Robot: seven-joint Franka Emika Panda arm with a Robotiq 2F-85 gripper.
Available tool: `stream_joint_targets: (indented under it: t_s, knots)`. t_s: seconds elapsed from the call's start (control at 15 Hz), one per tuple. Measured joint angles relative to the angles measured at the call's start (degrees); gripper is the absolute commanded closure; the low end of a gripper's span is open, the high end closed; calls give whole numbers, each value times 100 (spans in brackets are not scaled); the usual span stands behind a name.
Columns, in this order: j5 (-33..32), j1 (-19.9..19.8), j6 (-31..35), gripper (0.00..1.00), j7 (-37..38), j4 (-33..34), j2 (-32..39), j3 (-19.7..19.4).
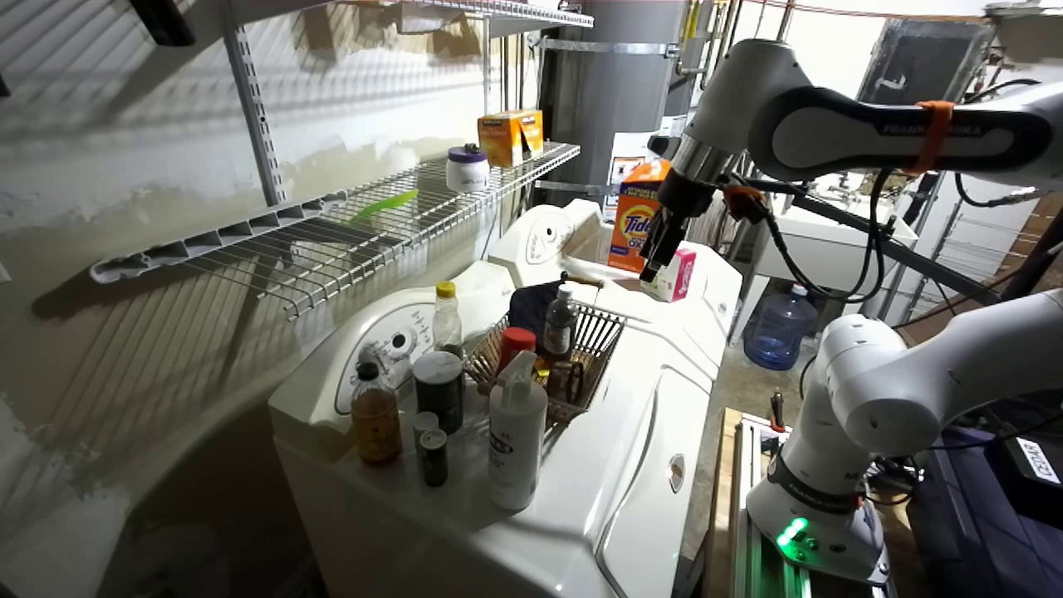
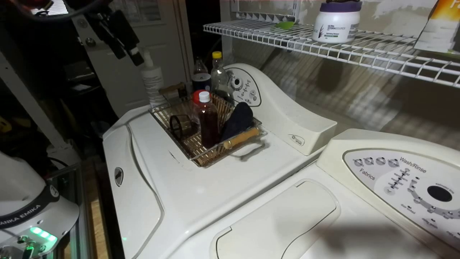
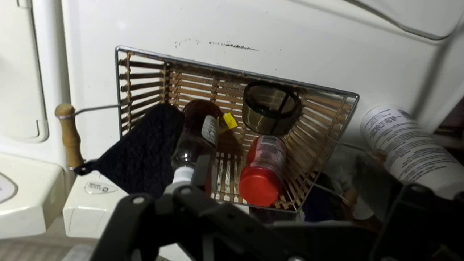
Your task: Move the light green object slightly backward
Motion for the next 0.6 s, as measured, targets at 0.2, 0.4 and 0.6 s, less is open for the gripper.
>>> stream_joint_targets:
  t_s: [0.2, 0.4, 0.6]
  knots:
    - [-369, 174, 2, 0, -268, 680, 578, 299]
    - [-717, 328, 5, 0, -791, 1585, 1341, 389]
    - [-951, 455, 14, 0, -1432, 2553, 2204, 416]
